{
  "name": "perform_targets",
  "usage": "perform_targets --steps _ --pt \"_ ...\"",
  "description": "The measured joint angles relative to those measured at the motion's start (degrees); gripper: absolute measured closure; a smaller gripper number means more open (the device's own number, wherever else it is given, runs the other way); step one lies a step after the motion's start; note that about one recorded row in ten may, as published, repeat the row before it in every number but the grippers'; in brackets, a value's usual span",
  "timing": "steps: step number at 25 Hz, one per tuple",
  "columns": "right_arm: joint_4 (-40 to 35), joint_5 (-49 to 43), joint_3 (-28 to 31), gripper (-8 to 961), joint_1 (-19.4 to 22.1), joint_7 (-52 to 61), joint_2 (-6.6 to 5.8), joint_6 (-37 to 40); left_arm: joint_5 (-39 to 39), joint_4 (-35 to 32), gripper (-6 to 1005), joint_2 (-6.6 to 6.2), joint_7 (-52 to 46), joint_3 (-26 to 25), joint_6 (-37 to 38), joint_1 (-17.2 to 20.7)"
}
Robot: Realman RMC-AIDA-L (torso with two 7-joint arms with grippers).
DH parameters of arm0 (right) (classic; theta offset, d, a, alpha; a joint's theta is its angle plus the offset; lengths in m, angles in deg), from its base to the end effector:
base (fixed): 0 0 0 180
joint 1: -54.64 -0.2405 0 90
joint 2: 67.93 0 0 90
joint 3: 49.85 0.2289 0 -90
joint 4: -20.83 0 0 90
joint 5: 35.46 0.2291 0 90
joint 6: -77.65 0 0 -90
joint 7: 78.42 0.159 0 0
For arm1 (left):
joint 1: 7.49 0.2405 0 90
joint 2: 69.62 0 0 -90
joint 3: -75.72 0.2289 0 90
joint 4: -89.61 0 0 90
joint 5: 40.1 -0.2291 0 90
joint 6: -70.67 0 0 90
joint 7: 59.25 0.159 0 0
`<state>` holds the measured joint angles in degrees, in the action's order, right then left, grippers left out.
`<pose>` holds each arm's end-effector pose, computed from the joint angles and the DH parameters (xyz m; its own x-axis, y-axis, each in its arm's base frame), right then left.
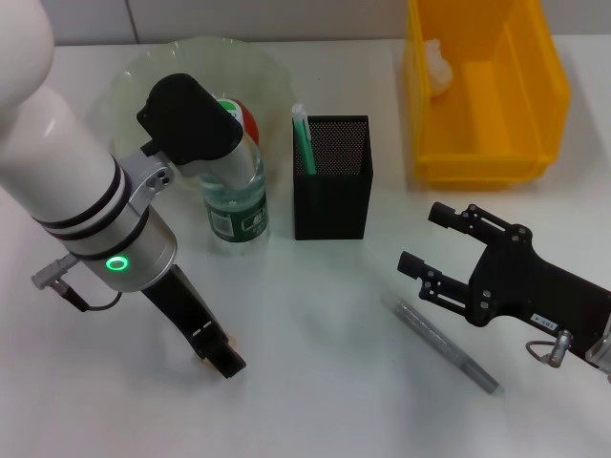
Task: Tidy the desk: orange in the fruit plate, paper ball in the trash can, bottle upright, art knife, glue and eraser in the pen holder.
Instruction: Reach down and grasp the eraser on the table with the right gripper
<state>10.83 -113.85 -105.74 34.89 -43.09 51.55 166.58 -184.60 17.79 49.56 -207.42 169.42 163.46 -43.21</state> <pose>0.2796 0.2563 -0.0591 0.6895 -0.0608 -0.7218 -0.4355 -0.8310 -0.3460 -0.1620 0.3181 -0.0546 0.7000 0.5562 -0.4481 0.4979 -0.8298 -0.2521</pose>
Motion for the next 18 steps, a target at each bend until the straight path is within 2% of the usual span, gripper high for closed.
perform_targets --steps 17,18 --pt "0.1 0.0 0.0 226 -0.6 0.4 0.05 -1.7 -1.3 1.0 243 0.00 0.8 1.6 -1.3 0.2" --pt "0.1 0.0 0.0 226 -0.6 0.4 0.05 -1.7 -1.3 1.0 267 0.00 0.8 1.6 -1.3 0.2"
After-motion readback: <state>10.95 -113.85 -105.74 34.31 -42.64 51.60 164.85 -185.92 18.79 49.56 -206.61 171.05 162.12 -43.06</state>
